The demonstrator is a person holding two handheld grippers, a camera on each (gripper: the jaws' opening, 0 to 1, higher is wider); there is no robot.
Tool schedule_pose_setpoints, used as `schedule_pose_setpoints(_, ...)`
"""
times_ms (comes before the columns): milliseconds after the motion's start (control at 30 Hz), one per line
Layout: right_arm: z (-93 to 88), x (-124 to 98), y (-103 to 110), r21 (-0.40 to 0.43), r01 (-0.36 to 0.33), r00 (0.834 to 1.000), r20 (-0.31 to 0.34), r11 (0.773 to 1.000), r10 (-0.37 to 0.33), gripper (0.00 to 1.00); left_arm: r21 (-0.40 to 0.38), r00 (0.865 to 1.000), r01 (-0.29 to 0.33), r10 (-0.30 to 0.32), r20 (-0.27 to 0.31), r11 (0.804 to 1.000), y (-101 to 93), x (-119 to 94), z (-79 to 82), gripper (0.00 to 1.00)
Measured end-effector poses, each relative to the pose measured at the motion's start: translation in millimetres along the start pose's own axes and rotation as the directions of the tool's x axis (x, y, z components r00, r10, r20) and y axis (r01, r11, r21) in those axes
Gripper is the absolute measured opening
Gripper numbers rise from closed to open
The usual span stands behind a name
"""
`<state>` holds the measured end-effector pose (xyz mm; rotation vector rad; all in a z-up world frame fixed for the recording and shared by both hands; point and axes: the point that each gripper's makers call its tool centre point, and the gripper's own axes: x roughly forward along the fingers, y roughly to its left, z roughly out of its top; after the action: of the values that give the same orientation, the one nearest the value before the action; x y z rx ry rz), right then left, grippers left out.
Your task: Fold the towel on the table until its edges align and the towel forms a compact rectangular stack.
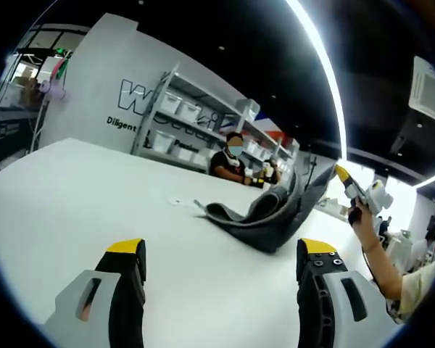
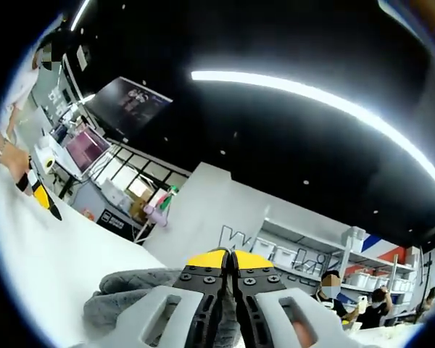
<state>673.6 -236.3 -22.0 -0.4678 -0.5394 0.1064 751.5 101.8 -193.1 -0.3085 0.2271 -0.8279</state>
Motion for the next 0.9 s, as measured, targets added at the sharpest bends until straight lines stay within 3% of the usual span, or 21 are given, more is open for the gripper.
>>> schedule_pose_setpoints(200, -0.3, -10.9, -30.7, 0.034, 0.074, 0.997, 0.003, 0.997, -0.074, 0.00, 0.000, 1.000, 0.004, -0.004, 0.002, 1.000, -1.7, -0.9, -1.3, 0.83)
schedule_pose_setpoints(367, -13.1, -20.1, -56.6, 0.044, 0.140, 0.990, -0.023, 0.989, -0.139, 0.00, 0.000, 1.000, 0.006, -0.006, 0.002, 1.000, -0.9, -0.7, -0.9, 0.83)
schedule_pose_setpoints(567, -47.6, -33.8, -92.0, 0.091, 0.227, 0.970, -0.110, 0.970, -0.217, 0.00, -0.001, 1.000, 0.003, -0.003, -0.001, 1.000, -1.1, -1.4, -4.1, 0.83)
schedule_pose_setpoints(900, -93.7, -44.1, -118.4, 0.145, 0.309, 0.932, -0.244, 0.940, -0.268, 0.00, -0.001, 1.000, 0.005, -0.005, -0.007, 1.000, -1.5, -0.3, -5.6, 0.82)
